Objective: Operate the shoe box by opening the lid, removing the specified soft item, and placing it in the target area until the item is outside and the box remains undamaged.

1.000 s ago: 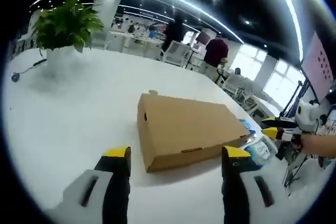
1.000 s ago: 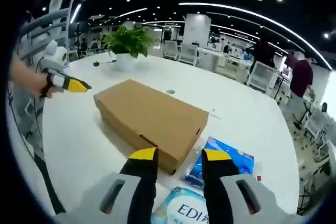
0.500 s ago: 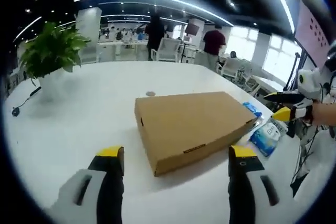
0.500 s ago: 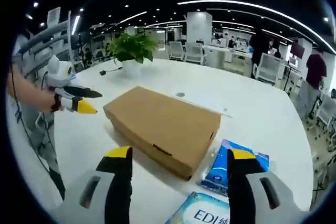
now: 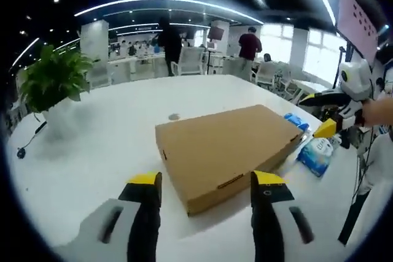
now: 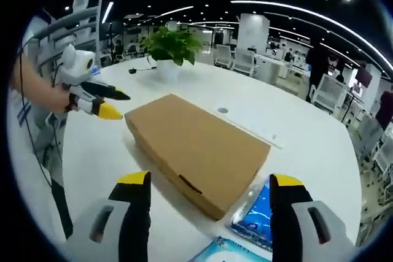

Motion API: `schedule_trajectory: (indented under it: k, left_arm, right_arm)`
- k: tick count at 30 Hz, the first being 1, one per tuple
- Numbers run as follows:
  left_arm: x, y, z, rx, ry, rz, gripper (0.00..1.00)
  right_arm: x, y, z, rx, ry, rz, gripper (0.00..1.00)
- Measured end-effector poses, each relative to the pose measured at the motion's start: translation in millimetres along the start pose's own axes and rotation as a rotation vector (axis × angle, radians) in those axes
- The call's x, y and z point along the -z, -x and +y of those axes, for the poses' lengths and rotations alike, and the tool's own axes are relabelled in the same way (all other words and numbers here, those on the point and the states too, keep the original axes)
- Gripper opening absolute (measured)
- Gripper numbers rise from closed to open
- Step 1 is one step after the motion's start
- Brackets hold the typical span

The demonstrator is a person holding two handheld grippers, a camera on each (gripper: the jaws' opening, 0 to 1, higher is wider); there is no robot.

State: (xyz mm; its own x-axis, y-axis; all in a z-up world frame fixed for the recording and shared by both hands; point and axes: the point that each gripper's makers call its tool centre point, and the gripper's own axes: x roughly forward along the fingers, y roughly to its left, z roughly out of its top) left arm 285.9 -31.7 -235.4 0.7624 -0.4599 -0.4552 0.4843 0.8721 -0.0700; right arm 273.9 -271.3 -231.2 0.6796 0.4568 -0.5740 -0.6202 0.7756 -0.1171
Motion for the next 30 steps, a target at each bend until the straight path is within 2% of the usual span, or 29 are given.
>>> schedule_trajectory:
  k: [1,2,4,5,9,13,14,16,19,22,26,28,30]
  left_arm:
    - [-0.3,-2.2,2.2,0.006,0.004,0.012,0.74]
    - [1.1,-4.0,4.3,0.005,0.002,0.027,0.75]
    - [7.2,-5.5,9.6,-0.002,-0.020,0.052,0.70]
    - [9.7,-6.5,10.5,0.001,-0.024,0.061,0.70]
    - [30.6,-13.5,0.5,0.049,-0.021,0.145,0.78]
    - [37.0,-17.0,-4.3,0.058,-0.043,0.178,0.81]
    - [40.7,-17.2,-5.0,0.058,-0.042,0.203,0.82]
    - [42.2,-19.2,-7.9,0.071,-0.051,0.216,0.80]
    - [42.4,-21.7,-8.0,0.080,-0.069,0.237,0.73]
    - [42.2,-24.9,-8.7,0.106,-0.052,0.249,0.72]
    - [39.9,-27.5,-5.8,0.114,-0.051,0.259,0.62]
    - [40.7,-30.3,-3.6,0.118,-0.045,0.274,0.64]
    - [40.3,-30.8,-2.6,0.120,-0.048,0.280,0.66]
  right_arm:
    - [-1.5,-0.3,-1.3,-0.013,-0.009,-0.003,0.83]
    - [-2.1,-0.6,-1.5,-0.025,-0.017,-0.003,0.83]
    - [-1.1,-2.6,-3.2,-0.028,-0.002,0.004,0.83]
    - [0.0,-3.4,-3.5,-0.030,0.003,0.009,0.82]
    - [5.7,-10.4,-2.7,-0.057,0.007,0.032,0.86]
    - [11.0,-14.7,-0.7,-0.076,-0.004,0.061,0.88]
    - [13.3,-15.8,0.6,-0.086,-0.017,0.073,0.89]
    - [20.3,-19.7,1.6,-0.096,-0.026,0.104,0.89]
    - [27.0,-23.9,1.1,-0.091,0.019,0.145,0.86]
    - [25.5,-30.6,-0.6,-0.102,0.015,0.151,0.86]
    - [21.0,-35.1,-5.0,-0.128,0.025,0.166,0.84]
    - [19.8,-34.4,-5.8,-0.195,0.079,0.211,0.84]
    - [17.5,-35.8,-14.0,-0.193,0.086,0.241,0.84]
